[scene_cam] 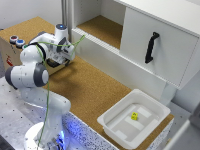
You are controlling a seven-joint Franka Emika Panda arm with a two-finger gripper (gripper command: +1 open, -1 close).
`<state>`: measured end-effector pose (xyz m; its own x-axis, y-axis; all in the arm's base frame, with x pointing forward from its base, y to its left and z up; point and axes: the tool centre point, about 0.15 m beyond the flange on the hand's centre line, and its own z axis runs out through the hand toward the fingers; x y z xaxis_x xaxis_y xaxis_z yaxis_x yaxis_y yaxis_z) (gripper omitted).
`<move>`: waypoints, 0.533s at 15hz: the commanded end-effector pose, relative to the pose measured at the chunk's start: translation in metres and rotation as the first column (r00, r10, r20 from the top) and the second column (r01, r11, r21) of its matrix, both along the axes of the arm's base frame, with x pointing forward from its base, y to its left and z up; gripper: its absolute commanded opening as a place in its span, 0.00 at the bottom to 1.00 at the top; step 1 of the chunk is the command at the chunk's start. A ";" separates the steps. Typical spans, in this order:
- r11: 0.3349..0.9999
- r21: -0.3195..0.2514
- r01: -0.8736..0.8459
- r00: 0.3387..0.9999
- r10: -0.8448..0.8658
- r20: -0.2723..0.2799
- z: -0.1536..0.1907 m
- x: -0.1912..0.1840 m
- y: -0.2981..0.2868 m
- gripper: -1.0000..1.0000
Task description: Grasp the drawer handle, then close it
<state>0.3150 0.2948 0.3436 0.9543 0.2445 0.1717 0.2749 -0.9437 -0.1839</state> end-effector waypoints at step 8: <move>0.995 0.101 -0.004 0.998 -0.002 0.061 0.029 0.030 0.040 1.00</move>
<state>0.3353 0.3335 0.3457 0.9387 0.2445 0.2429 0.3002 -0.9264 -0.2275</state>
